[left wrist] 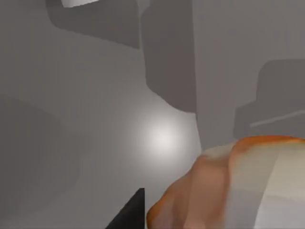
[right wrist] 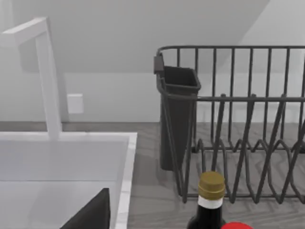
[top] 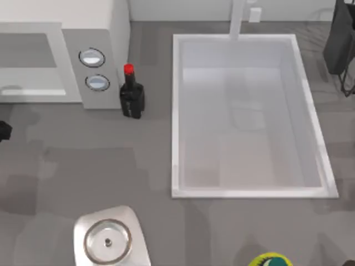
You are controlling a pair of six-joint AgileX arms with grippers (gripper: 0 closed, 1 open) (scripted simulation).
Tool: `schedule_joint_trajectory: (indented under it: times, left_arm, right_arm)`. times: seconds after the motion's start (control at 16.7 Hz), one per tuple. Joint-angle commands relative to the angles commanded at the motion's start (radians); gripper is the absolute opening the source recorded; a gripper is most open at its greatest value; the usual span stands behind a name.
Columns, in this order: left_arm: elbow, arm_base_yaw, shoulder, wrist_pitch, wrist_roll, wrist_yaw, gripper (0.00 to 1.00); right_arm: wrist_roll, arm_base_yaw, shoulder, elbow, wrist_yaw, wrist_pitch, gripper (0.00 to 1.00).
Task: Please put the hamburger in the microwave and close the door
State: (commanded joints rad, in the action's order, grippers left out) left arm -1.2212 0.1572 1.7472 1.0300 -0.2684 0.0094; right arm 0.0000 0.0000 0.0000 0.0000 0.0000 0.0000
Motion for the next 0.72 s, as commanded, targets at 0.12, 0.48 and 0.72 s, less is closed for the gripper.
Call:
schedule_joint_trajectory:
  times: [0.12, 0.48, 0.72]
  left_arm:
    - [-0.046, -0.001, -0.026, 0.054, 0.002, 0.001, 0.0]
    - [-0.056, 0.0, -0.03, 0.064, 0.001, 0.001, 0.0]
    - [-0.055, -0.001, 0.007, -0.034, 0.016, 0.024, 0.0]
  right_arm:
    - [0.0, 0.0, 0.0, 0.0, 0.0, 0.0, 1.0]
    - [0.0, 0.0, 0.0, 0.0, 0.0, 0.0, 1.0]
    - [0.0, 0.0, 0.0, 0.0, 0.0, 0.0, 1.0]
